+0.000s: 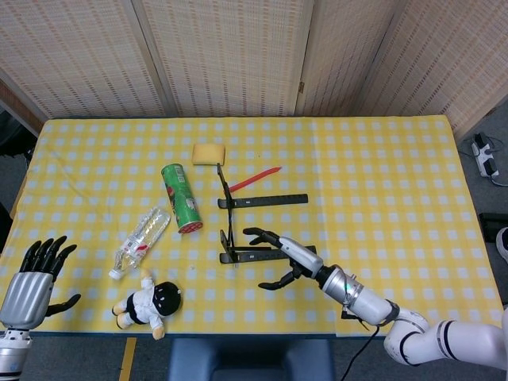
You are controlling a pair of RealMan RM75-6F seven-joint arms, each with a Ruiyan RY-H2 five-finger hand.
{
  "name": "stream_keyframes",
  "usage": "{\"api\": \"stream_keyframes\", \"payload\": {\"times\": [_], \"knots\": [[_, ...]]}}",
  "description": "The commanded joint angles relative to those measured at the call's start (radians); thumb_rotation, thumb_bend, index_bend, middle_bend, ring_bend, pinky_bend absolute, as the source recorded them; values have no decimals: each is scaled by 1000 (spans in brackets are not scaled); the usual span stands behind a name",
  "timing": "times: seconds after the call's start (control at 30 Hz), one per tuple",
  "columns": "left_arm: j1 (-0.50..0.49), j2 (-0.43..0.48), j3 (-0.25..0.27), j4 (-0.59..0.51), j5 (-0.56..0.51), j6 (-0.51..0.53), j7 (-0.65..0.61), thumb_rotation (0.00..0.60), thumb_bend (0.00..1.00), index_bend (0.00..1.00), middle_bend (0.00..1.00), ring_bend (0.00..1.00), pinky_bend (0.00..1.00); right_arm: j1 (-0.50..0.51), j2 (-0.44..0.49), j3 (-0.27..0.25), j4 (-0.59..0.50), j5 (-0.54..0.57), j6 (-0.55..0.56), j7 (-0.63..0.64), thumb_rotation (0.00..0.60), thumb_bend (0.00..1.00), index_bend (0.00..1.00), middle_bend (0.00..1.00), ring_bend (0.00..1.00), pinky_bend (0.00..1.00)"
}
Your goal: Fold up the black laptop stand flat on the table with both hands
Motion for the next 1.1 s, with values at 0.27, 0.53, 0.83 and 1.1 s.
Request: {"api": "stream_keyframes", "payload": {"times": [0.27,0.53,0.83,1.1], "knots": [[1,9,1,-16,3,3,14,600,143,188,100,62,0,-3,-35,32,-4,95,-50,-139,600,235,438,473,486,354],[1,8,4,-16,-2,-2,16,600,143,188,100,62,0,23,-67,67,25,140,-108,-162,600,235,443,487,500,394],[2,7,4,-12,-8,-6,14,600,143,188,100,63,0,66,-142,102,112,198,-202,-155,600,235,443,495,502,404],[13,9,8,-6,-16,2,8,600,143,187,100,63,0,92,-220,114,205,205,-255,-139,600,235,443,495,501,413]]}}
